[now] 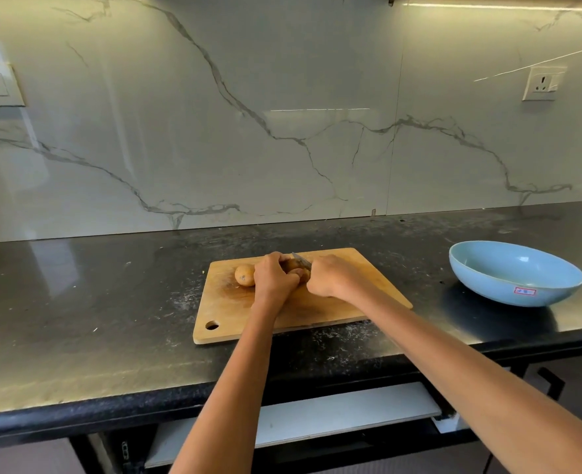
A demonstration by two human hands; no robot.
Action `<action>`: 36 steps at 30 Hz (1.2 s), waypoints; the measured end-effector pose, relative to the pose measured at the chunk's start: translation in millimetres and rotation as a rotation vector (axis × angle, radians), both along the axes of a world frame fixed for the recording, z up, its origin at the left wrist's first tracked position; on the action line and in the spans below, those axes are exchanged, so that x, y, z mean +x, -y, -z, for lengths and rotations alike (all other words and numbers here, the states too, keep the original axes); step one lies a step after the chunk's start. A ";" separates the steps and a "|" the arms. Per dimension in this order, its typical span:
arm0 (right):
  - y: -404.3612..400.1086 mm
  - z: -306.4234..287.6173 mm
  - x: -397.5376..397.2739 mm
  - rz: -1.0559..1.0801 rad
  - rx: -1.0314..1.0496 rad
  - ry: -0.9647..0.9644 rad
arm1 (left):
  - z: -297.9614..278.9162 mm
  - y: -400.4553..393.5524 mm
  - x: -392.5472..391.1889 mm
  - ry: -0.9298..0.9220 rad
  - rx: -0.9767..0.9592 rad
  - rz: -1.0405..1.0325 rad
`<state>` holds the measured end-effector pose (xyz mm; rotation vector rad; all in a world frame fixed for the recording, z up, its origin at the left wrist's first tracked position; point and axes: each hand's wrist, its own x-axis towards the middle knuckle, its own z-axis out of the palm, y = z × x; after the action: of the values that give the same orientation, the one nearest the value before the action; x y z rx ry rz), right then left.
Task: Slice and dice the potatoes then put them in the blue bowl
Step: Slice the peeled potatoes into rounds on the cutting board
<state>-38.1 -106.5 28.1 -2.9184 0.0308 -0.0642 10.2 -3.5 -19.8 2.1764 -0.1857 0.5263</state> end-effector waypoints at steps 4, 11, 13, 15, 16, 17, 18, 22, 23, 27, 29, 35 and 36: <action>-8.0 1.7 7.2 0.012 -0.020 -0.004 | -0.6 -1.5 -2.2 0.012 -0.004 0.020; 0.0 7.4 -6.6 -0.013 -0.088 -0.103 | -1.2 -0.3 -3.0 -0.015 0.002 -0.007; 3.7 6.6 -11.4 -0.011 -0.071 -0.149 | -1.9 -0.4 -3.8 -0.025 -0.003 -0.007; 4.9 6.1 -12.4 -0.024 -0.069 -0.145 | -2.3 -1.2 -5.3 -0.035 -0.008 -0.007; 6.0 6.9 -13.1 -0.039 -0.082 -0.134 | -2.3 -1.7 -5.7 -0.039 -0.009 -0.011; 8.6 9.1 -13.7 -0.054 -0.093 -0.119 | -2.1 -1.7 -5.7 -0.042 -0.008 -0.015; 12.3 12.2 -14.4 -0.063 -0.102 -0.105 | -1.7 -1.5 -5.6 -0.044 -0.007 -0.020; 34.6 19.0 -23.0 -0.064 -0.153 -0.086 | -2.7 -1.5 -4.6 -0.071 -0.019 -0.019; 40.3 19.0 -24.7 -0.051 -0.147 -0.082 | -3.0 -2.1 -4.3 -0.081 -0.022 -0.015; 55.0 13.4 -28.0 0.017 -0.076 -0.050 | -4.0 -3.1 -4.3 -0.107 -0.027 -0.003; 57.4 9.3 -26.8 0.047 -0.033 -0.037 | -4.5 -3.6 -5.0 -0.108 -0.016 0.005; 41.8 4.6 -22.6 0.022 0.026 0.041 | -4.6 -5.1 -2.9 -0.108 0.005 -0.003; 36.5 4.7 -21.7 0.010 0.030 0.054 | -4.2 -5.0 -2.8 -0.102 0.009 -0.011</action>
<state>-59.8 -143.0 23.4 -2.8848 0.0373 -0.1423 7.4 1.5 -15.6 2.2080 -0.1213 0.4196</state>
